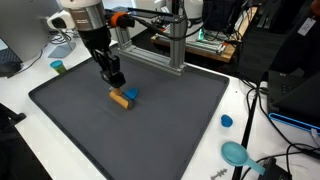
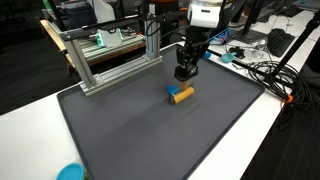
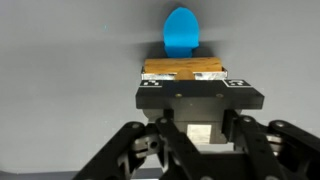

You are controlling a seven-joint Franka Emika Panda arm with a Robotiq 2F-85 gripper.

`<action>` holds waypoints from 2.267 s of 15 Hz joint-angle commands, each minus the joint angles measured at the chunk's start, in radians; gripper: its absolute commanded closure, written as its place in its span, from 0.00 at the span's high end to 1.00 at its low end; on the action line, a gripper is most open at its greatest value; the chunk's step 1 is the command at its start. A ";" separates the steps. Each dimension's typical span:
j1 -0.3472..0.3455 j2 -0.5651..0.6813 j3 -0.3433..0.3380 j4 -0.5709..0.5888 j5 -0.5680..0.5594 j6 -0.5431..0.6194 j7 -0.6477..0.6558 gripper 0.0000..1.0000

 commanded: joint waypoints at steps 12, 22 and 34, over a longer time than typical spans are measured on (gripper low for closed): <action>0.037 -0.262 0.048 -0.120 -0.174 -0.328 -0.242 0.22; 0.021 -0.193 0.063 -0.098 -0.232 -0.469 -0.379 0.47; 0.000 -0.244 0.136 -0.072 -0.262 -0.425 -0.957 0.22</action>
